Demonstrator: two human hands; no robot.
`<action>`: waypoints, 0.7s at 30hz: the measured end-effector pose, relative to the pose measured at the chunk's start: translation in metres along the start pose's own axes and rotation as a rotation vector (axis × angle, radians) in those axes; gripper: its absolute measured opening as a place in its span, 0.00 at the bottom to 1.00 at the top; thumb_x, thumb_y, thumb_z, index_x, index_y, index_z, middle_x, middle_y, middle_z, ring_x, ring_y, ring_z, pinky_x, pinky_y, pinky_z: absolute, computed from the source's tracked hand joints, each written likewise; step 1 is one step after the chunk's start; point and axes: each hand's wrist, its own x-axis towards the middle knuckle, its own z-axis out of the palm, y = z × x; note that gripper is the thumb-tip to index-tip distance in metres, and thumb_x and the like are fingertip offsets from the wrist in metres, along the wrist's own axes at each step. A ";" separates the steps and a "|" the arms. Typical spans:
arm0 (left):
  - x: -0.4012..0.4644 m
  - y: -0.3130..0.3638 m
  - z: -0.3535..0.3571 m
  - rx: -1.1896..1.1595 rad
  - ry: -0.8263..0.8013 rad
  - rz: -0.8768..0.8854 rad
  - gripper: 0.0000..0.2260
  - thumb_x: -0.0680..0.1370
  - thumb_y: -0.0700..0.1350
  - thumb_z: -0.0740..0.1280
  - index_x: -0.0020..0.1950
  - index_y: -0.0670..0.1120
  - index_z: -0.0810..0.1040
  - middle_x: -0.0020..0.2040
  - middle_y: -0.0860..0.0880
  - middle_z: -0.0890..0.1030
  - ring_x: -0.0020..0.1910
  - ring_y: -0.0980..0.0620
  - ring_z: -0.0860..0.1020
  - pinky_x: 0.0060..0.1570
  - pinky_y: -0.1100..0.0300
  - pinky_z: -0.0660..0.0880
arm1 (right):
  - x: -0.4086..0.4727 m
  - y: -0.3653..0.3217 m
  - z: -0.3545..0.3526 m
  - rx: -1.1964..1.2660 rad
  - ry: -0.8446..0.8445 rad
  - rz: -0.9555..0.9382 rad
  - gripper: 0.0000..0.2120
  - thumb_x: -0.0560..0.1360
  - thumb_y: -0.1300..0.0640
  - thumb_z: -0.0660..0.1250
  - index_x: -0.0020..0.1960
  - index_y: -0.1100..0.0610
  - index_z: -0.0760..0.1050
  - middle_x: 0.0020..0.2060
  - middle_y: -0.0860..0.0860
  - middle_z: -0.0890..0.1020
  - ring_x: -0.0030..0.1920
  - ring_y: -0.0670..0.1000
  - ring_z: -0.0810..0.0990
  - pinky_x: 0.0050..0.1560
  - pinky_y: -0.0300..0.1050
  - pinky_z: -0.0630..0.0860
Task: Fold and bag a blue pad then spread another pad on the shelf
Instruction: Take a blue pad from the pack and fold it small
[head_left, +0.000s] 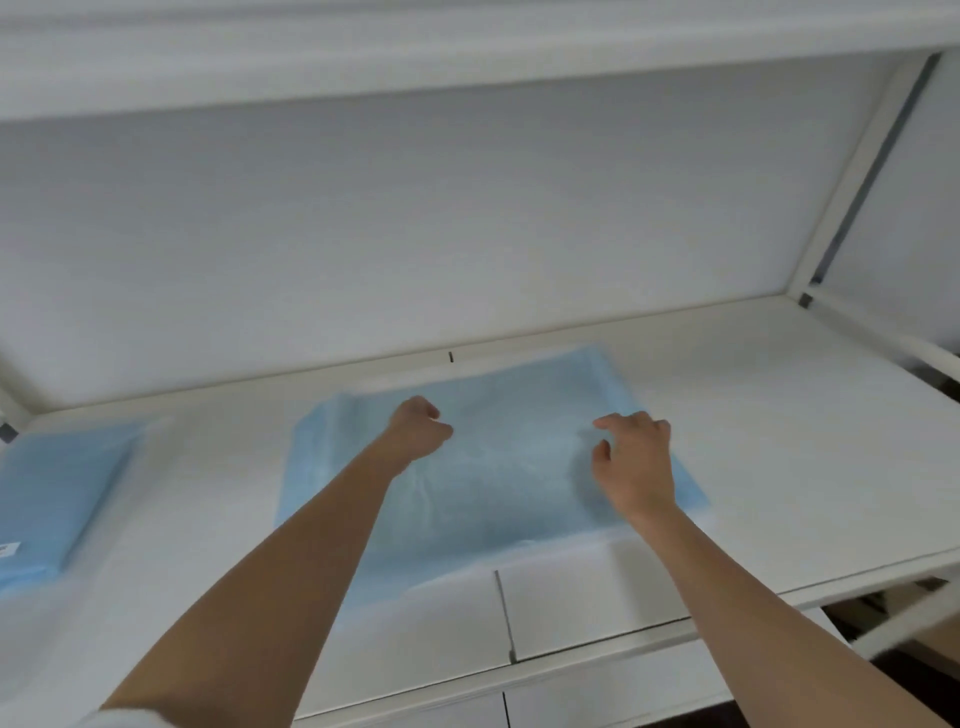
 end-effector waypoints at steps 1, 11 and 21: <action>-0.004 0.011 0.019 0.004 -0.051 0.034 0.11 0.73 0.41 0.70 0.54 0.42 0.74 0.50 0.39 0.77 0.46 0.42 0.78 0.45 0.57 0.73 | 0.003 0.015 -0.005 0.012 0.025 0.061 0.16 0.74 0.62 0.62 0.61 0.56 0.76 0.53 0.58 0.76 0.57 0.60 0.67 0.56 0.47 0.68; -0.028 0.065 0.148 0.018 -0.211 0.181 0.08 0.75 0.38 0.67 0.53 0.41 0.77 0.46 0.45 0.75 0.41 0.48 0.76 0.38 0.61 0.71 | 0.013 0.114 -0.029 0.289 -0.156 0.416 0.14 0.76 0.59 0.59 0.38 0.65 0.78 0.37 0.61 0.81 0.44 0.61 0.81 0.40 0.45 0.69; -0.023 0.076 0.181 -0.018 -0.202 0.049 0.14 0.70 0.45 0.76 0.49 0.44 0.74 0.44 0.48 0.74 0.38 0.50 0.74 0.32 0.62 0.70 | 0.026 0.138 -0.045 0.427 -0.440 0.412 0.15 0.74 0.53 0.65 0.31 0.59 0.76 0.30 0.54 0.79 0.32 0.52 0.74 0.37 0.42 0.68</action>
